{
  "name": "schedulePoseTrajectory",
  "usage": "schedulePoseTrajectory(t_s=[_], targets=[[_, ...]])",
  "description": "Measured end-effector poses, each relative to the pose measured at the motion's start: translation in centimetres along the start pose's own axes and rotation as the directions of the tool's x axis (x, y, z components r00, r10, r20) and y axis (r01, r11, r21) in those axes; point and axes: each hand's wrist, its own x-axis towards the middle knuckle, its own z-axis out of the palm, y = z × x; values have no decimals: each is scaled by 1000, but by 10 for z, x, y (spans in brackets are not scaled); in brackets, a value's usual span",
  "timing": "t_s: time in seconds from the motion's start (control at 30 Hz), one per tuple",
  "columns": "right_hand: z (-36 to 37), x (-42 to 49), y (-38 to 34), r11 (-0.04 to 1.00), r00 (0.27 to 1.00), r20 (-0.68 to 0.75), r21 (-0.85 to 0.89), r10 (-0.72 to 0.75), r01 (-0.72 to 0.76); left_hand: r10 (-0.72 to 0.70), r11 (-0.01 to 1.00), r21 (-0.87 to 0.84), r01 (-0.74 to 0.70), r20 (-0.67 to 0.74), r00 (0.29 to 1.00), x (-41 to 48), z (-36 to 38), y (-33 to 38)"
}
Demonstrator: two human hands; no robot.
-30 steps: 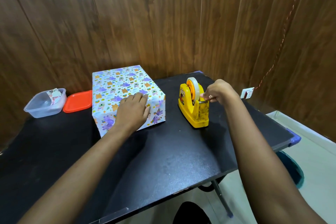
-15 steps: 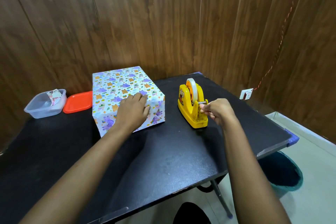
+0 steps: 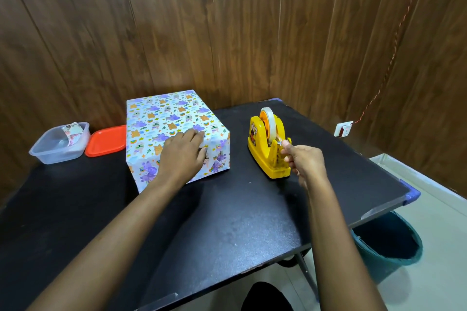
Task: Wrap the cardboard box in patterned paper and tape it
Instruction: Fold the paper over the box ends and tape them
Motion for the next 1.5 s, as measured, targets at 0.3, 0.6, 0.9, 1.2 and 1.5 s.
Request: schedulePoseTrajectory(t_s=[0.3, 0.6, 0.9, 1.2, 1.5], targets=[[15, -5, 15, 989, 997, -79, 145, -23, 34, 17, 999, -26, -18, -36, 999, -2, 1, -3], [19, -6, 13, 842, 977, 93, 495, 194, -214, 83, 976, 211, -61, -98, 992, 0, 11, -2], [24, -2, 18, 925, 994, -50, 374, 96, -70, 120, 939, 340, -52, -182, 976, -1, 25, -1], [43, -24, 37, 992, 912, 389, 30, -128, 126, 175, 924, 374, -78, -234, 956, 1, 30, -3], [116, 1, 29, 569, 750, 557, -507, -356, 647, 203, 908, 411, -80, -265, 943, 1, 36, -5]])
